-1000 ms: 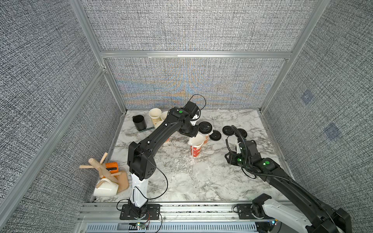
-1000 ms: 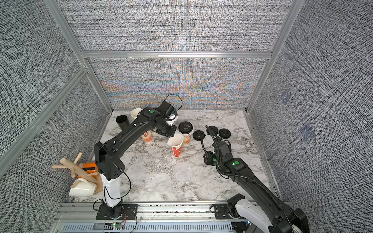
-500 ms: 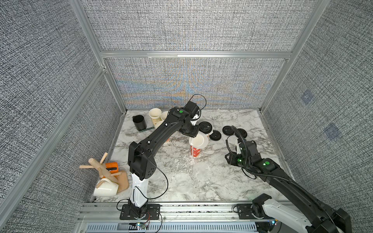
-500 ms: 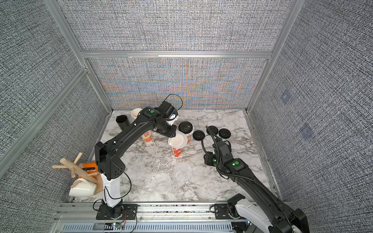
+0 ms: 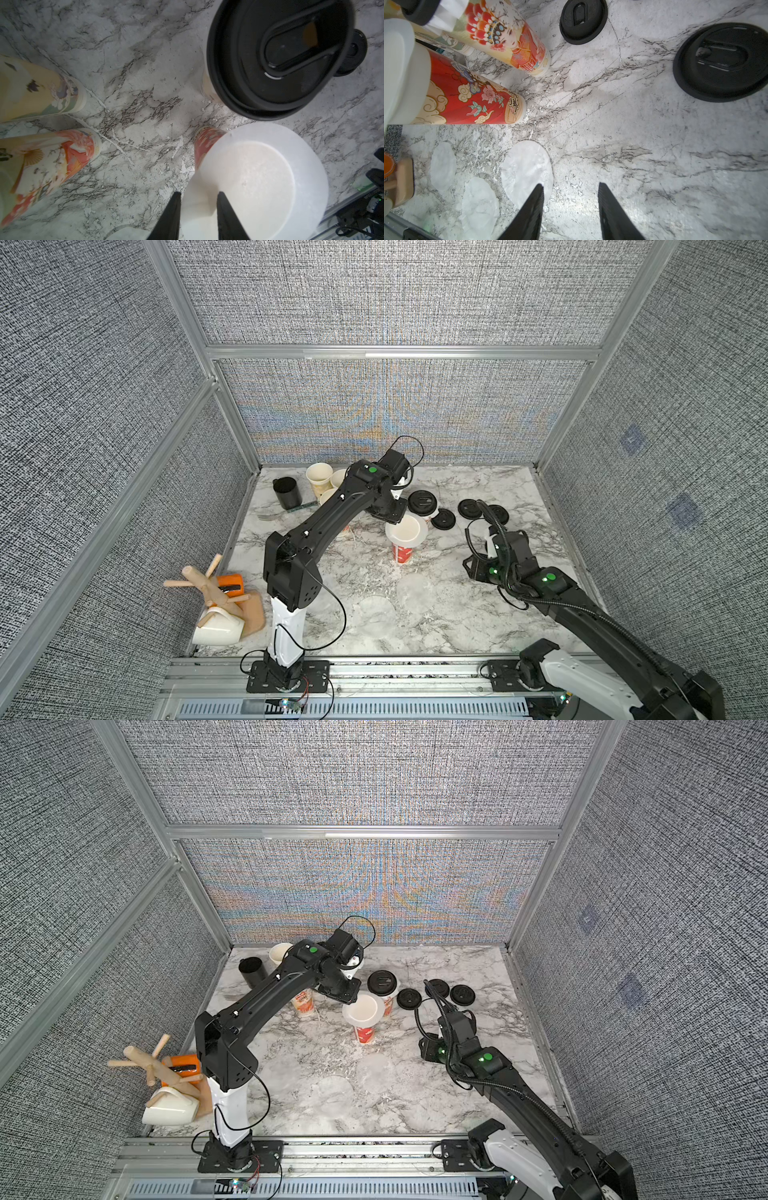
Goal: Put the leak-proof paper on the milk tea cups
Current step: Place the leak-proof paper at the cup.
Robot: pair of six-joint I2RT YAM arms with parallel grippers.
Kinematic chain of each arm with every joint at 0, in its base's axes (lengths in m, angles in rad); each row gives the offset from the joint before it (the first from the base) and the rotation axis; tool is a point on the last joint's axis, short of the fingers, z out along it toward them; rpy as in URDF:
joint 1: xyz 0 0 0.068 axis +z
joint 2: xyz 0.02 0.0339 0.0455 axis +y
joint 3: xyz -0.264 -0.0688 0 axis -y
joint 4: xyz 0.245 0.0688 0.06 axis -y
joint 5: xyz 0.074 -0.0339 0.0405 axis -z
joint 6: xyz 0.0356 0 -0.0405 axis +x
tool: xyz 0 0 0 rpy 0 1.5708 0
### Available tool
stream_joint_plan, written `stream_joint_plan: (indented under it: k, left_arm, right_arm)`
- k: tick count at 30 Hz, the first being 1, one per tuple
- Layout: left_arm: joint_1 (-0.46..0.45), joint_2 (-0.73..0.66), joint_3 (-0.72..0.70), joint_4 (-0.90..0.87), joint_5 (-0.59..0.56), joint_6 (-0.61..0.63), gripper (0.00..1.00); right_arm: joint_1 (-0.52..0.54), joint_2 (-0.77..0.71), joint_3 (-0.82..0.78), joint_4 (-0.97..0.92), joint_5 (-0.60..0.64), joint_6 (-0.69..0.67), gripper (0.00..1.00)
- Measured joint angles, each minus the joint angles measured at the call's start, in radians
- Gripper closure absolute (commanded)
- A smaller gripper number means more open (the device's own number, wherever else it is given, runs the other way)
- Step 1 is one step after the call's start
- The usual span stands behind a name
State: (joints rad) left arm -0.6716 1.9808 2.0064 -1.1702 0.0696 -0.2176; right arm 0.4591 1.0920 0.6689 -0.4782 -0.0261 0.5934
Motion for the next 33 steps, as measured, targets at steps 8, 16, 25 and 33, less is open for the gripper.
stream_joint_plan:
  k: [8,16,25,33]
  left_arm:
    - [0.0,0.015,0.022,-0.003,-0.02,0.0,0.68]
    - [0.0,0.037,0.039,-0.005,-0.044,0.001,0.68]
    - [0.0,0.039,0.089,-0.012,-0.071,0.006,0.68]
    - [0.0,0.011,0.079,-0.004,-0.078,0.008,0.68]
  right_arm:
    - [0.0,-0.003,-0.003,0.0,0.0,0.0,0.54]
    - [-0.001,-0.006,-0.008,0.0,0.0,0.0,0.54]
    - [-0.002,-0.008,-0.013,0.0,0.0,0.004,0.54]
    - [-0.029,-0.013,-0.014,0.0,0.0,0.004,0.47]
